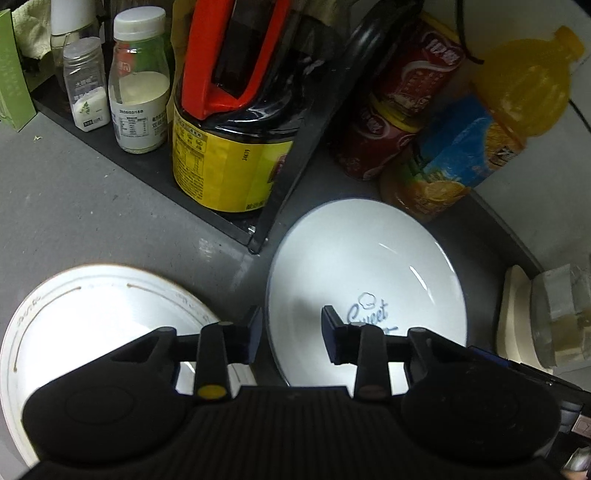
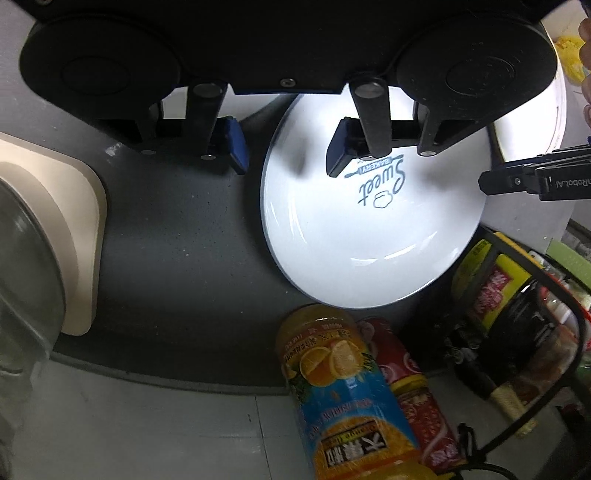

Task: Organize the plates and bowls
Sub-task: 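Position both open grippers at the rim of the 'Sweet' plate, then close both grippers on the 'Sweet' plate rim and lift it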

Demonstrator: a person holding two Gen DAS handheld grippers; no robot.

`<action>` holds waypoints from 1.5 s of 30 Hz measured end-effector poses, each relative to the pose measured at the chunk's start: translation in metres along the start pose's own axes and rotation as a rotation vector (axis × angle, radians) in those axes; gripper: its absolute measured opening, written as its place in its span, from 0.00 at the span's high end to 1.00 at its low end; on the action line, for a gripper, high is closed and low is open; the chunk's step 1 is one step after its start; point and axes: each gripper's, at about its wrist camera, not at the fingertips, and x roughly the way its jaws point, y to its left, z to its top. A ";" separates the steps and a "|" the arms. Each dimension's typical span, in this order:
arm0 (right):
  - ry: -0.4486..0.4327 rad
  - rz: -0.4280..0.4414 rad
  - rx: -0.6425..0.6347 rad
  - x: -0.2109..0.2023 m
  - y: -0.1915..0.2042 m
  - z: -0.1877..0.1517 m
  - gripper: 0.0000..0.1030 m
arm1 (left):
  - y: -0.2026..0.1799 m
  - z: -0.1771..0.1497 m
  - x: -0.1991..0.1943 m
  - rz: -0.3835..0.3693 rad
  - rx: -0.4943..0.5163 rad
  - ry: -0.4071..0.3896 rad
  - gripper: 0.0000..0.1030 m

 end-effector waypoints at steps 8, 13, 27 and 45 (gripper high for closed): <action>0.038 -0.004 0.046 0.017 -0.003 0.004 0.67 | 0.006 0.010 0.022 -0.006 -0.013 0.033 0.79; 0.043 0.010 0.089 0.022 -0.009 0.005 0.74 | 0.008 0.013 0.034 -0.012 -0.027 0.051 0.84; 0.008 0.051 0.146 0.007 -0.011 0.002 0.87 | 0.018 0.016 0.045 -0.036 -0.071 0.091 0.90; -0.069 0.034 0.252 -0.036 0.006 -0.023 0.91 | 0.044 0.025 0.019 -0.126 -0.052 0.140 0.96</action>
